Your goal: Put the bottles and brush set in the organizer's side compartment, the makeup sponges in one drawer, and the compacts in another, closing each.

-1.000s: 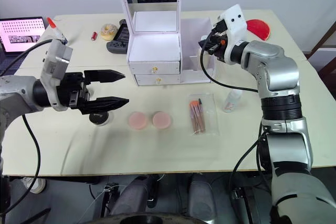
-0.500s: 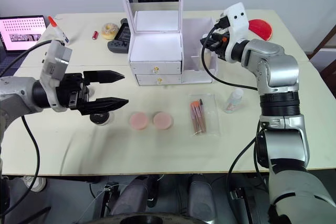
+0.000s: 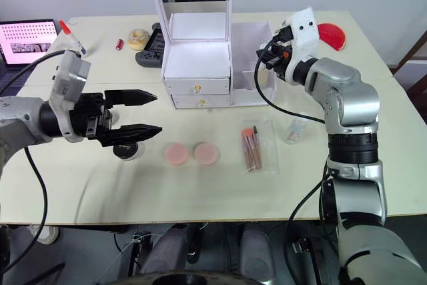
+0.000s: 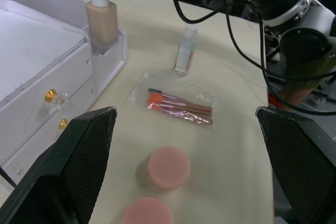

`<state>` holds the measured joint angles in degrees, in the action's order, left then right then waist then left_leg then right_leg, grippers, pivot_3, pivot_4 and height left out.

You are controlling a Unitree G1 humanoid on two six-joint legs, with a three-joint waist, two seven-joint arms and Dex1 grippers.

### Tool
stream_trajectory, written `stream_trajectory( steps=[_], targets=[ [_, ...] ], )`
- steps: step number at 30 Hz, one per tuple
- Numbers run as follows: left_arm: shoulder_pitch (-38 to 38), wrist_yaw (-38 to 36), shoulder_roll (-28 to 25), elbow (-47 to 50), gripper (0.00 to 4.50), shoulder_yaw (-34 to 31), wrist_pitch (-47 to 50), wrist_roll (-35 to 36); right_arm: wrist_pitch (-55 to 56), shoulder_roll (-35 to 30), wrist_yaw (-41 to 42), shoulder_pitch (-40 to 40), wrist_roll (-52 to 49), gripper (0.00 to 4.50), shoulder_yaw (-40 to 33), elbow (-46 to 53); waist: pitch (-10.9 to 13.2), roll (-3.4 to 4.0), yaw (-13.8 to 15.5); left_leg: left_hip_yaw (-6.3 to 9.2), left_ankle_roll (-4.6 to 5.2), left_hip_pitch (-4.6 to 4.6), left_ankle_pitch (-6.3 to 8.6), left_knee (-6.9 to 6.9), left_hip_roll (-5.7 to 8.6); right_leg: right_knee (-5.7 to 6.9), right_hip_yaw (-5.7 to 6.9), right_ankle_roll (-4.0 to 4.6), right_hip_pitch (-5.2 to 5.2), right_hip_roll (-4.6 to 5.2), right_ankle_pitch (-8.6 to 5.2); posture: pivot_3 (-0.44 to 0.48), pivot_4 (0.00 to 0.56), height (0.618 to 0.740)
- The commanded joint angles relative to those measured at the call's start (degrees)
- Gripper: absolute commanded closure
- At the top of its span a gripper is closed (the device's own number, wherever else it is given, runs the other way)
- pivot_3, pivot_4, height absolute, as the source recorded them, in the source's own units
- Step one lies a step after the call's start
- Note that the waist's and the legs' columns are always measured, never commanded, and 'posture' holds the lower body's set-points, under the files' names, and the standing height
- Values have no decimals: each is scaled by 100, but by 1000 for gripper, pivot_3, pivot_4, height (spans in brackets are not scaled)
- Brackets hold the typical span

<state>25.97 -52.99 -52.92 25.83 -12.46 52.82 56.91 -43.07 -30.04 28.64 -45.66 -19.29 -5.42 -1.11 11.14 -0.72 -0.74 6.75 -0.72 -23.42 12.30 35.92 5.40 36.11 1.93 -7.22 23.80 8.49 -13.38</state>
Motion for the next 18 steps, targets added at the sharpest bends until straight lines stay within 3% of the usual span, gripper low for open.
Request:
stream_trajectory(
  steps=[1,18],
  targets=[
    [45,-53,-88,52,0,-177,-79,61,241,140,-109,61,-29,3778,-118,342,0,0,-10,-2,0,0,0,0,0,0,-2,0,1,0,0,0,150,737],
    [68,-74,-72,19,0,-150,-85,34,378,347,-369,-293,-88,3778,-255,320,3,4,-12,-14,0,-10,0,-9,-7,3,-14,2,26,-7,3,0,150,737]
  ],
)
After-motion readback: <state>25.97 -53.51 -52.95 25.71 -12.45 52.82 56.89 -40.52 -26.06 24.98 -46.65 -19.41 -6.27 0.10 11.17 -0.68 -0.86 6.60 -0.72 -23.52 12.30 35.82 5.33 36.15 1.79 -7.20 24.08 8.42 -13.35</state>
